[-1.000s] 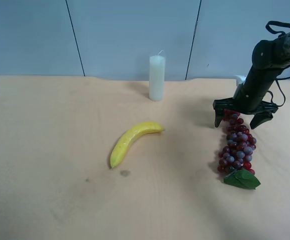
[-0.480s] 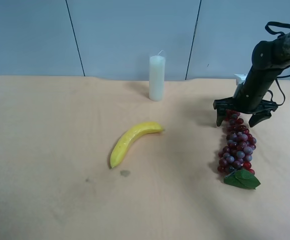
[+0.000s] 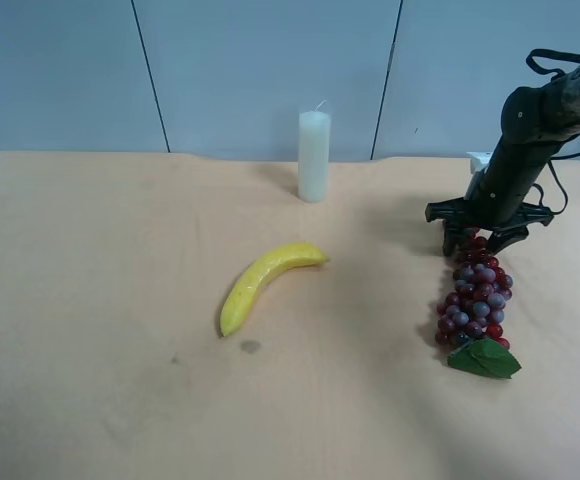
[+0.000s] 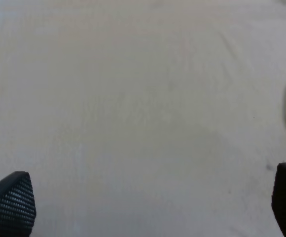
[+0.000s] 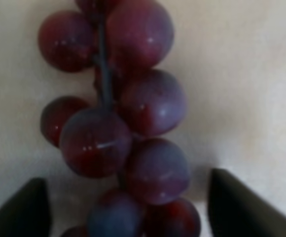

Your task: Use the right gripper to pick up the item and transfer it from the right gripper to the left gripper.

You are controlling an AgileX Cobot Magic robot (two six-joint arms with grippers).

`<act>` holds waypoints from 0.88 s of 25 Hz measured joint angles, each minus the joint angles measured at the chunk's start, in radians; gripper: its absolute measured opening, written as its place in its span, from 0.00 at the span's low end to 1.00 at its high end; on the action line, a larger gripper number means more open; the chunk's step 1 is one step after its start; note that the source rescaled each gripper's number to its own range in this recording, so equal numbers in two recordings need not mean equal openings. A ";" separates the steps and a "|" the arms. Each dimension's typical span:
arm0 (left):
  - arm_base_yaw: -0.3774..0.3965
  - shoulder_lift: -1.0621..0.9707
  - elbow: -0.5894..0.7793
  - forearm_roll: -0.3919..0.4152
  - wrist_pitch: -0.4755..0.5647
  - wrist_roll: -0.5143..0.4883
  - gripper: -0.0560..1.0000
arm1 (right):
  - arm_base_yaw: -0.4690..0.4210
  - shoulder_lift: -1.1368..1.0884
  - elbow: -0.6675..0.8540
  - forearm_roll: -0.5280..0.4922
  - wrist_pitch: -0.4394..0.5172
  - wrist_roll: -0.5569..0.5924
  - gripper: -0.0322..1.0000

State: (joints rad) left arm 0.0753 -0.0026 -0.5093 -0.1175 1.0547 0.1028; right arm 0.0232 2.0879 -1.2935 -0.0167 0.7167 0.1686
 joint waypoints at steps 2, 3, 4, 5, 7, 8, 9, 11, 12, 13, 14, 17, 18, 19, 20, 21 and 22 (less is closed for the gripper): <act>0.000 0.000 0.000 0.000 0.000 0.000 0.94 | 0.000 0.000 0.000 0.000 -0.011 0.000 0.44; 0.000 0.000 0.000 0.000 0.000 0.000 0.94 | 0.000 0.000 0.000 -0.001 -0.018 0.000 0.40; 0.000 0.000 0.000 0.000 0.000 0.000 0.94 | 0.000 0.000 0.000 -0.002 -0.019 0.000 0.38; 0.000 0.000 0.000 0.000 0.000 0.000 0.94 | 0.000 0.000 0.000 -0.003 -0.021 0.000 0.36; 0.000 0.000 0.000 0.000 0.000 0.000 0.94 | 0.000 0.000 -0.001 -0.006 -0.023 0.000 0.35; 0.000 0.000 0.000 0.000 0.000 0.000 0.94 | 0.000 0.000 -0.001 -0.009 -0.023 0.000 0.35; 0.000 0.000 0.000 0.000 0.000 0.000 0.94 | 0.000 0.000 -0.001 -0.013 -0.024 0.000 0.35; 0.000 0.000 0.000 0.000 0.000 0.000 0.94 | 0.000 0.000 -0.001 -0.020 -0.026 0.000 0.34; 0.000 0.000 0.000 0.000 0.000 0.000 0.94 | 0.000 0.000 -0.001 -0.023 -0.026 0.000 0.32; 0.000 0.000 0.000 0.000 0.000 0.000 0.94 | 0.000 0.000 -0.001 -0.024 -0.029 0.000 0.30; 0.000 0.000 0.000 0.000 0.000 0.000 0.94 | 0.000 0.000 -0.001 -0.024 -0.032 0.000 0.28; 0.000 0.000 0.000 0.000 0.000 0.000 0.94 | 0.000 0.000 -0.001 -0.036 -0.041 0.000 0.18; 0.000 0.000 0.000 0.000 0.000 0.000 0.94 | 0.000 0.000 -0.001 -0.042 -0.041 0.000 0.15; 0.000 0.000 0.000 0.000 0.000 0.000 0.94 | 0.000 0.000 -0.001 -0.047 -0.041 0.000 0.12; 0.000 0.000 0.000 0.000 0.000 0.000 0.94 | 0.000 0.000 -0.001 -0.050 -0.041 0.000 0.10; 0.000 0.000 0.000 0.000 0.000 0.000 0.94 | 0.000 0.000 -0.001 -0.051 -0.041 0.000 0.09; 0.000 0.000 0.000 0.000 0.000 0.000 0.94 | 0.000 0.000 -0.001 -0.051 -0.041 0.000 0.08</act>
State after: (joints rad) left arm 0.0753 -0.0026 -0.5093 -0.1175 1.0547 0.1028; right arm 0.0232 2.0879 -1.2946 -0.0674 0.6760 0.1686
